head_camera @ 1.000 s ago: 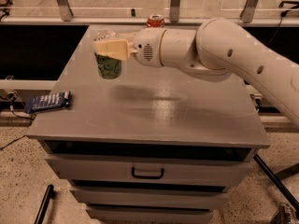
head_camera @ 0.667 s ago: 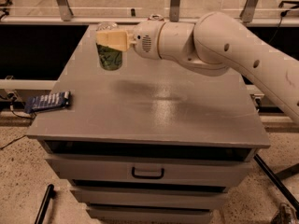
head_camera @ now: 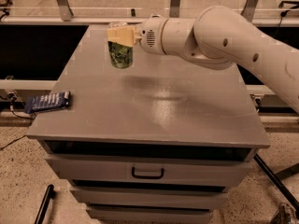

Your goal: Place green can upright

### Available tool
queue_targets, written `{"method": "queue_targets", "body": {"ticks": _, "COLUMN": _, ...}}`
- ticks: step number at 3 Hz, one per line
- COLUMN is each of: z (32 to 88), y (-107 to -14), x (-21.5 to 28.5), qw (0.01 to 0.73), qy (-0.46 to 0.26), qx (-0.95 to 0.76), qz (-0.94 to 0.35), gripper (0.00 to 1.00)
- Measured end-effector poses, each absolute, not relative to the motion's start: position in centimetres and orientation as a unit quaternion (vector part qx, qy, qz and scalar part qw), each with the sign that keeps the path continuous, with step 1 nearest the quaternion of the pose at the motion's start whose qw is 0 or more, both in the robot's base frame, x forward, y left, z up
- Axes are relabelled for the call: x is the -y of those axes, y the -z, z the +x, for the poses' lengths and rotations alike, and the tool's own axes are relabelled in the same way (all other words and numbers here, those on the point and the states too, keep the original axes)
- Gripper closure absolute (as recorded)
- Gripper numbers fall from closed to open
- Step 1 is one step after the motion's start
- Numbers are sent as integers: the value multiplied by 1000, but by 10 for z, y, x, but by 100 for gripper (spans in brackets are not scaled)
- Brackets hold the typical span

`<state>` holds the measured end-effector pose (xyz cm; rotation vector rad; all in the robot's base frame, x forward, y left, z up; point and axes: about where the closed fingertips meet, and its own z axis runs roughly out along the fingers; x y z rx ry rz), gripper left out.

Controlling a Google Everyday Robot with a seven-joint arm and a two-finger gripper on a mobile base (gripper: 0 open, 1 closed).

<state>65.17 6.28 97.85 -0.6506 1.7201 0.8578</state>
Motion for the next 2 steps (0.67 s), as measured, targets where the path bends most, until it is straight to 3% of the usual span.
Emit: {"method": "queue_targets", "body": {"ticks": 2, "z": 660, "y": -958, "x": -52, "qw": 512, "qy": -342, "qx": -742, "qz": -263, "gripper": 100}}
